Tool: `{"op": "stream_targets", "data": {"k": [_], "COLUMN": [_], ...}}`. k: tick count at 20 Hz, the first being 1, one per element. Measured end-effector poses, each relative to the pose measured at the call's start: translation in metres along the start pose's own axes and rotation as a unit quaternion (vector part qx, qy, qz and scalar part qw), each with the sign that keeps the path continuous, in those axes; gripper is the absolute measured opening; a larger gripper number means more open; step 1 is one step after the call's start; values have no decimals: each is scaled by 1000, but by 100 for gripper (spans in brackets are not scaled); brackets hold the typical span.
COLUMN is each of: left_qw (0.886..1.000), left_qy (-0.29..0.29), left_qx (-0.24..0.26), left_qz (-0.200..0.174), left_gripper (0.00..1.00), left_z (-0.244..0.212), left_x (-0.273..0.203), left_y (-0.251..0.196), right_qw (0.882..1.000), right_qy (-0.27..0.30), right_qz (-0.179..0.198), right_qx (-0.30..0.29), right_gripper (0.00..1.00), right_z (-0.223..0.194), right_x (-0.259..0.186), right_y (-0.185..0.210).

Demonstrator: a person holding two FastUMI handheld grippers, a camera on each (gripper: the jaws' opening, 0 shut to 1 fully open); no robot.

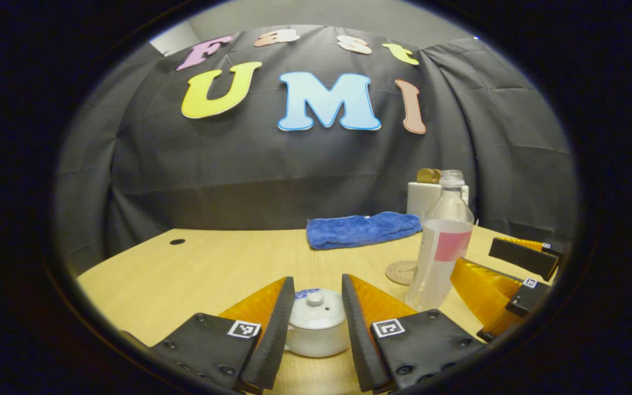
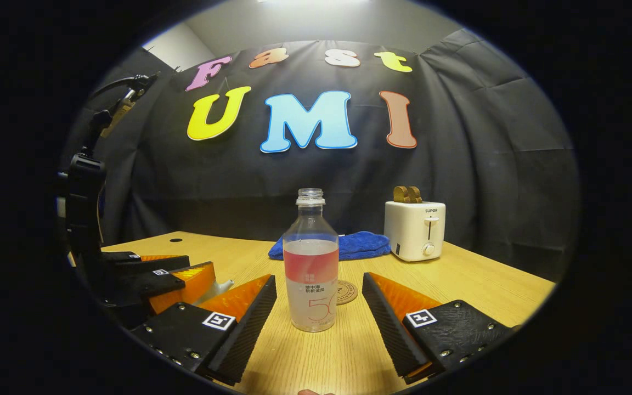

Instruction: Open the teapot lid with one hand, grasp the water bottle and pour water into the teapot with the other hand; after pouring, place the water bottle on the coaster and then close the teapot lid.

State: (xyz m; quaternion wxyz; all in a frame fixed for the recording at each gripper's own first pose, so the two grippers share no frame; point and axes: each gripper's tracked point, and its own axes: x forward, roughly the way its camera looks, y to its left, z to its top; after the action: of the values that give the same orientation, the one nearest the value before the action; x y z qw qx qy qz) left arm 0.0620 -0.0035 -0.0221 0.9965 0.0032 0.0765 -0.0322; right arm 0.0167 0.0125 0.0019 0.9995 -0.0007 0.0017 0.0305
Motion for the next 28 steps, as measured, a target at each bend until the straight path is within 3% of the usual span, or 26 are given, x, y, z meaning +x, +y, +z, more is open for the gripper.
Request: {"op": "stream_targets", "data": {"k": [6,9,12,23,25,26,27,28], "left_qw": [1000,1000,1000,999,999,999,999,999], "left_qy": [10,2,1,5,3,-3,-3,1], "left_qx": [12,-2,-7,28,39,35,40,41], "left_qz": [-2,14,18,21,28,27,29,30], "left_gripper": [60,60,34,36,42,36,18,22], "left_z": [-1,-2,-1,-2,-1,6,2,1], "left_x": [-3,-4,-7,-6,-6,-20,-5,-6], "left_y": [-1,5,8,7,7,6,6,7], "right_qw": [1000,1000,1000,1000,1000,1000,1000,1000], "right_qy": [1,1,1,1,1,1,1,1], "right_qz": [0,0,0,0,0,0,0,1], "right_qx": [0,0,0,0,0,0,0,0], "right_gripper": [97,97,97,97,97,97,97,97], "right_z": [0,0,0,0,0,0,0,0], "right_x": [0,0,0,0,0,0,0,0], "right_y": [0,0,0,0,0,0,1,0]}}
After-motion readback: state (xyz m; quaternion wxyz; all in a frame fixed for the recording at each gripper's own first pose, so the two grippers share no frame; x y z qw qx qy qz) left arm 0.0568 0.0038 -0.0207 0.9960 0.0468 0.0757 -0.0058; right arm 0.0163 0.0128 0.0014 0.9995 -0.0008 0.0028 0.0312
